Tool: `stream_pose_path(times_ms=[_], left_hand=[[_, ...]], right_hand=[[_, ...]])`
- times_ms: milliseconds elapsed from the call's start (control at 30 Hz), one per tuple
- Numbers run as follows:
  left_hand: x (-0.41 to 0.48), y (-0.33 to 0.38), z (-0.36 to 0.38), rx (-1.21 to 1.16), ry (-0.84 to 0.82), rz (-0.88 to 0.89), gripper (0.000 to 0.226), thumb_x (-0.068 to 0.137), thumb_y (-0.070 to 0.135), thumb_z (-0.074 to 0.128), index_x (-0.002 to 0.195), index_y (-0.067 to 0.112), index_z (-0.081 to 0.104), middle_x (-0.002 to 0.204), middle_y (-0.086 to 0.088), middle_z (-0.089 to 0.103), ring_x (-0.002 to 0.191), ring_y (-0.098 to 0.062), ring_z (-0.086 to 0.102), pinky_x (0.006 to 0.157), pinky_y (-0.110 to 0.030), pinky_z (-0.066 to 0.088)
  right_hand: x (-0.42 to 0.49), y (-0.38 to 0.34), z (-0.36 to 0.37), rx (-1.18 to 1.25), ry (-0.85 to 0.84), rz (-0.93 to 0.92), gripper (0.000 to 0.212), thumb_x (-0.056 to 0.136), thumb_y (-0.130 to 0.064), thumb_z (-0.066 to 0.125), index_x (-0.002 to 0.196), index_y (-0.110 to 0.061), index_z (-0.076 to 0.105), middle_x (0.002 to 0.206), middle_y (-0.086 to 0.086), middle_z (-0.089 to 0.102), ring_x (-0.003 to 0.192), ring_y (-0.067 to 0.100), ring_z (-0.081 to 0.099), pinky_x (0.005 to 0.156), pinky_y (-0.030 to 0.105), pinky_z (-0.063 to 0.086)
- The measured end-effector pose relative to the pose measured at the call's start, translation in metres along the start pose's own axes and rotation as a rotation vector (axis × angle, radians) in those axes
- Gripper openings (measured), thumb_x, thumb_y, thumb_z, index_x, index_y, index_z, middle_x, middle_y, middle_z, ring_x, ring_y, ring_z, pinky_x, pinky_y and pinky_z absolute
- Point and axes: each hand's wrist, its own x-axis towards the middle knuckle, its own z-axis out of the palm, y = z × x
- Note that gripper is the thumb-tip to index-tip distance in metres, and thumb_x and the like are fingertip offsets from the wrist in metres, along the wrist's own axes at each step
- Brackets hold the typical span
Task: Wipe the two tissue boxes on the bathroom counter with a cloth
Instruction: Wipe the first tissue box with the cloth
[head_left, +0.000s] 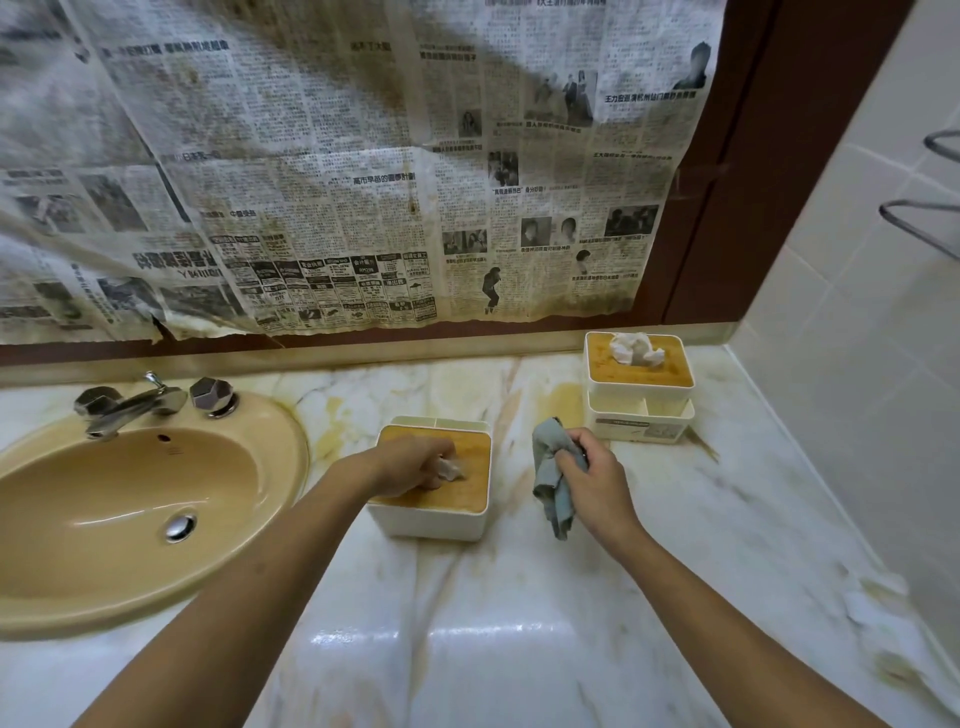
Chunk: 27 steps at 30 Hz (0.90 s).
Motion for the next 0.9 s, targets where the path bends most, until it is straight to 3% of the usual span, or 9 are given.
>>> stream_pose_path(times_ms=[67, 167, 267, 367, 467, 533, 667, 800, 900], left_hand=[[-0.002, -0.005, 0.0, 0.035, -0.019, 0.016, 0.036, 0.087, 0.0, 0.044, 0.099, 0.031, 0.06, 0.105, 0.01, 0.07, 0.089, -0.01, 0.063, 0.096, -0.036, 0.051], [-0.005, -0.004, -0.002, 0.144, -0.016, 0.061, 0.031, 0.088, 0.008, 0.055, 0.097, 0.038, 0.056, 0.108, 0.009, 0.069, 0.1, -0.014, 0.061, 0.094, -0.037, 0.05], [-0.008, 0.0, -0.01, 0.103, 0.034, 0.076, 0.017, 0.092, 0.018, 0.059, 0.105, 0.029, 0.061, 0.099, 0.006, 0.064, 0.094, -0.016, 0.057, 0.086, -0.034, 0.046], [-0.013, 0.006, -0.023, 0.094, 0.088, 0.032, 0.022, 0.094, 0.021, 0.052, 0.113, 0.028, 0.061, 0.094, 0.004, 0.06, 0.091, -0.019, 0.056, 0.081, -0.034, 0.045], [-0.017, 0.018, -0.028, 0.136, 0.084, -0.039, 0.019, 0.09, 0.032, 0.054, 0.106, 0.028, 0.063, 0.099, 0.004, 0.06, 0.1, -0.019, 0.052, 0.084, -0.035, 0.044], [-0.017, 0.027, -0.024, 0.242, 0.198, -0.015, 0.021, 0.089, 0.041, 0.053, 0.099, 0.026, 0.063, 0.103, 0.003, 0.059, 0.103, -0.02, 0.047, 0.088, -0.039, 0.042], [-0.013, 0.041, -0.005, 0.326, 0.36, 0.021, 0.027, 0.09, 0.05, 0.049, 0.078, 0.025, 0.051, 0.094, 0.004, 0.057, 0.095, -0.02, 0.043, 0.084, -0.038, 0.035], [-0.007, 0.045, 0.017, 0.36, 0.544, 0.037, 0.029, 0.092, 0.048, 0.049, 0.075, 0.025, 0.05, 0.093, 0.0, 0.056, 0.092, -0.022, 0.052, 0.079, -0.036, 0.043], [-0.004, 0.047, 0.028, 0.34, 0.543, -0.095, 0.032, 0.092, 0.046, 0.048, 0.077, 0.019, 0.059, 0.091, -0.004, 0.067, 0.089, -0.027, 0.063, 0.076, -0.037, 0.05]], right_hand=[[0.0, 0.002, 0.002, 0.014, -0.013, 0.005, 0.017, 0.097, -0.004, 0.051, 0.101, -0.016, 0.063, 0.092, -0.003, 0.066, 0.075, -0.006, 0.058, 0.067, 0.012, 0.047], [-0.001, 0.004, 0.004, 0.021, -0.038, 0.011, 0.017, 0.097, -0.006, 0.051, 0.102, -0.016, 0.063, 0.094, -0.001, 0.067, 0.077, -0.003, 0.06, 0.068, 0.016, 0.049], [-0.001, 0.005, 0.006, 0.03, -0.063, 0.014, 0.017, 0.097, -0.006, 0.051, 0.1, -0.018, 0.063, 0.091, -0.005, 0.066, 0.078, 0.0, 0.061, 0.067, 0.015, 0.049], [0.0, 0.006, 0.008, 0.035, -0.081, 0.011, 0.016, 0.097, -0.006, 0.051, 0.099, -0.017, 0.063, 0.089, -0.005, 0.066, 0.076, 0.0, 0.06, 0.067, 0.017, 0.049], [0.0, 0.006, 0.008, 0.035, -0.088, 0.007, 0.016, 0.097, -0.007, 0.052, 0.099, -0.018, 0.063, 0.091, -0.001, 0.067, 0.078, 0.002, 0.061, 0.069, 0.019, 0.049], [0.0, 0.006, 0.009, 0.039, -0.095, 0.002, 0.016, 0.096, -0.007, 0.052, 0.098, -0.018, 0.063, 0.091, -0.002, 0.067, 0.078, 0.003, 0.061, 0.069, 0.019, 0.049], [0.002, 0.007, 0.01, 0.053, -0.094, -0.006, 0.017, 0.096, -0.006, 0.052, 0.098, -0.018, 0.064, 0.09, -0.003, 0.066, 0.08, 0.006, 0.061, 0.071, 0.018, 0.049], [0.002, 0.009, 0.009, 0.061, -0.098, 0.015, 0.017, 0.097, -0.007, 0.052, 0.1, -0.019, 0.064, 0.093, -0.002, 0.067, 0.083, 0.007, 0.062, 0.072, 0.019, 0.05], [0.0, 0.011, 0.007, 0.062, -0.105, 0.033, 0.017, 0.097, -0.008, 0.052, 0.1, -0.02, 0.064, 0.093, -0.003, 0.067, 0.083, 0.006, 0.062, 0.072, 0.019, 0.05]])
